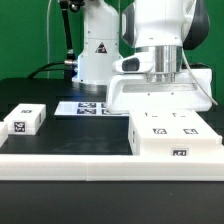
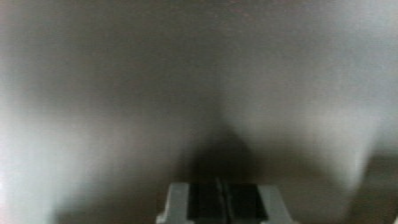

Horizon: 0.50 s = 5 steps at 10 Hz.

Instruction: Assemble cabinet

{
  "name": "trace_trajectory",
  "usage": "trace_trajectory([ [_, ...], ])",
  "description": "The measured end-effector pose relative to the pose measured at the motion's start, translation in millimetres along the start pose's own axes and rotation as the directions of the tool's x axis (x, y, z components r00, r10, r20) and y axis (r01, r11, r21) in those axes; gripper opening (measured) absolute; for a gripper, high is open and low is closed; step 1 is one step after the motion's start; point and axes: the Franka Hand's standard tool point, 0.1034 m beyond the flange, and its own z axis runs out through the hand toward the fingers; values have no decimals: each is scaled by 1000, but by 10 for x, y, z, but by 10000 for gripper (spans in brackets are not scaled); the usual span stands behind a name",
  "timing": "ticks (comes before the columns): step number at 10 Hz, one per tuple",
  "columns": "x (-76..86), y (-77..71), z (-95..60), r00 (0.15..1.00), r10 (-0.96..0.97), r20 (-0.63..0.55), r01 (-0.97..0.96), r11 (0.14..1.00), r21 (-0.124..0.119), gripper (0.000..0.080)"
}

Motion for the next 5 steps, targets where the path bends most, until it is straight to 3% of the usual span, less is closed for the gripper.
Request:
trace_trajectory([
  [5,71,-66,-332,1000,-14,-19,15,1000,11,2],
])
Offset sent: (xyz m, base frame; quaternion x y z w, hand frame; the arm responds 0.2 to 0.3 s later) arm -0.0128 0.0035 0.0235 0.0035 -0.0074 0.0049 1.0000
